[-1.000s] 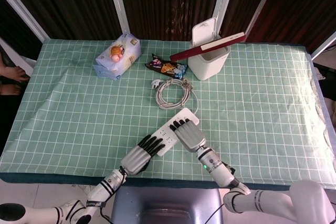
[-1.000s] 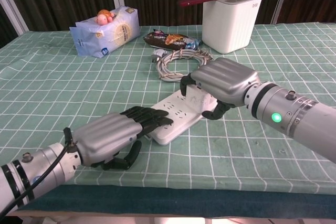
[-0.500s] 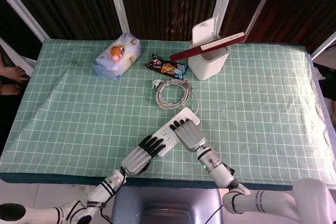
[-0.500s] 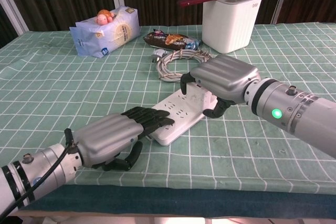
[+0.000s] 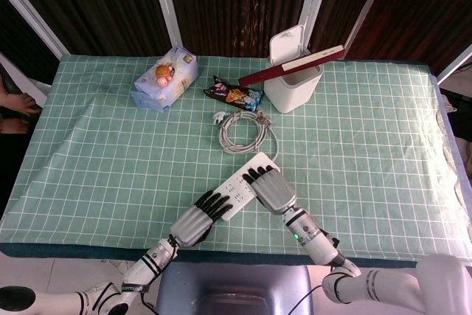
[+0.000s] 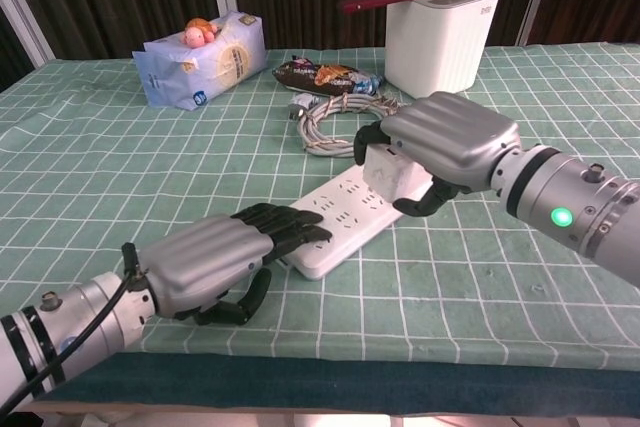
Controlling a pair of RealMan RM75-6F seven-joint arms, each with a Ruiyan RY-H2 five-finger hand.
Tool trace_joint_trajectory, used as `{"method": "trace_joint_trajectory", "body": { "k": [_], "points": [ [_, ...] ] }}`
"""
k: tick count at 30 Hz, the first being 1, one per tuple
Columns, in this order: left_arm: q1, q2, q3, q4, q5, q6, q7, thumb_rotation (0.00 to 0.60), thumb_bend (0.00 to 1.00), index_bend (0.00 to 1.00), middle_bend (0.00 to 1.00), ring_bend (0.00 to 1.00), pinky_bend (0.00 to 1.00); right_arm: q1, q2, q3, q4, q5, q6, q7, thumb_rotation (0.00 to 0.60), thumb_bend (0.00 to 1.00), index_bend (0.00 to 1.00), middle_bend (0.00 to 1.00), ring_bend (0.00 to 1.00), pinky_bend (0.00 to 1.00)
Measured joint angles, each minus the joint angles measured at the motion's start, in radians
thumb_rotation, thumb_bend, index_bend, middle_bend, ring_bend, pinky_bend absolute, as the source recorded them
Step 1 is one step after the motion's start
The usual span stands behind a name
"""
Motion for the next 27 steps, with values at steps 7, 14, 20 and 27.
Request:
{"method": "trace_joint_trajectory", "body": {
  "k": [7,14,20,27],
  "points": [
    [0.006,0.048,-0.009,-0.070,0.057,0.087,-0.024,0.600,0.85,0.00,0.00,0.00,0.03,-0.043,0.126,-0.022,-0.098,-0.047,0.064,-0.004,0.600,0.48,0.87,0.60,0.48,0.64],
    [0.019,0.119,-0.013,-0.153,0.079,0.129,-0.021,0.600,0.83,0.00,0.00,0.00,0.03,-0.090,0.243,-0.072,-0.154,-0.035,0.069,-0.154,0.600,0.48,0.85,0.60,0.48,0.63],
    [0.034,0.151,-0.005,-0.163,0.088,0.149,-0.024,0.600,0.71,0.00,0.01,0.00,0.03,-0.115,0.276,-0.112,-0.138,0.042,0.022,-0.361,0.600,0.42,0.74,0.59,0.41,0.57],
    [0.042,0.153,-0.011,-0.120,0.071,0.147,-0.056,0.600,0.59,0.00,0.01,0.00,0.03,-0.118,0.292,-0.131,-0.128,0.149,-0.072,-0.435,0.600,0.29,0.18,0.19,0.11,0.30]
  ]
}}
